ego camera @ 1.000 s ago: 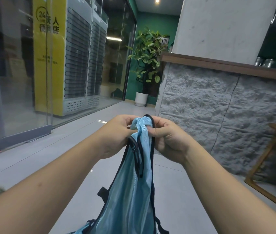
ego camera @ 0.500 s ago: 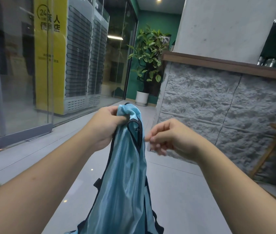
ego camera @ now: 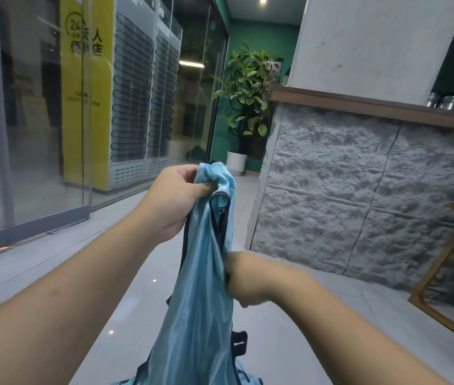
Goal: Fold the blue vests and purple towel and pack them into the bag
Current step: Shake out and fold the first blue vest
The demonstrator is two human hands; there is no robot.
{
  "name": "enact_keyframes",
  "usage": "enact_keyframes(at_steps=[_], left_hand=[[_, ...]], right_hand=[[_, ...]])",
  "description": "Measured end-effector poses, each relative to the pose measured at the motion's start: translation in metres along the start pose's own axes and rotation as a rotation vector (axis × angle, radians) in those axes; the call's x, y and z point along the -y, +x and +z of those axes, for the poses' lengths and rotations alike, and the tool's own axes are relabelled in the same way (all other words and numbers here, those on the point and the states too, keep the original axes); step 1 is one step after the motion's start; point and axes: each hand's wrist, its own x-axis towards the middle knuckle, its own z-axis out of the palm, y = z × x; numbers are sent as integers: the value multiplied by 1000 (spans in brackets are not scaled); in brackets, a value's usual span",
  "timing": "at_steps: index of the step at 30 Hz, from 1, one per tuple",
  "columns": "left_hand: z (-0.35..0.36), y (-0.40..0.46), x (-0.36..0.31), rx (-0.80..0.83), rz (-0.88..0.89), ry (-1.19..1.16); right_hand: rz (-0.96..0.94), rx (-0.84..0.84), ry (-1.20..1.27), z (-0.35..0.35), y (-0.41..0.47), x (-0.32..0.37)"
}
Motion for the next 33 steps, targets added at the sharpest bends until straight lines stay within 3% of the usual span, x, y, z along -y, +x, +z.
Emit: enact_keyframes(at_steps=[9,15,23,27,33], left_hand=[[-26,8,-1,-135,-2,-15],[-32,7,-4,-157,30,-64],[-21,3,-4,-39,32,-70],[-14,1,-1,-2,19,-40],[-13,3,4,14,-2,-40]], right_hand=[[-29,-54,75,-9,0,-36],[-69,-177,78,-15,-3,-35],[-315,-251,151,-8,0,1],[-269,-202,221,-3,3,8],[-214,-124,123,11,5,3]])
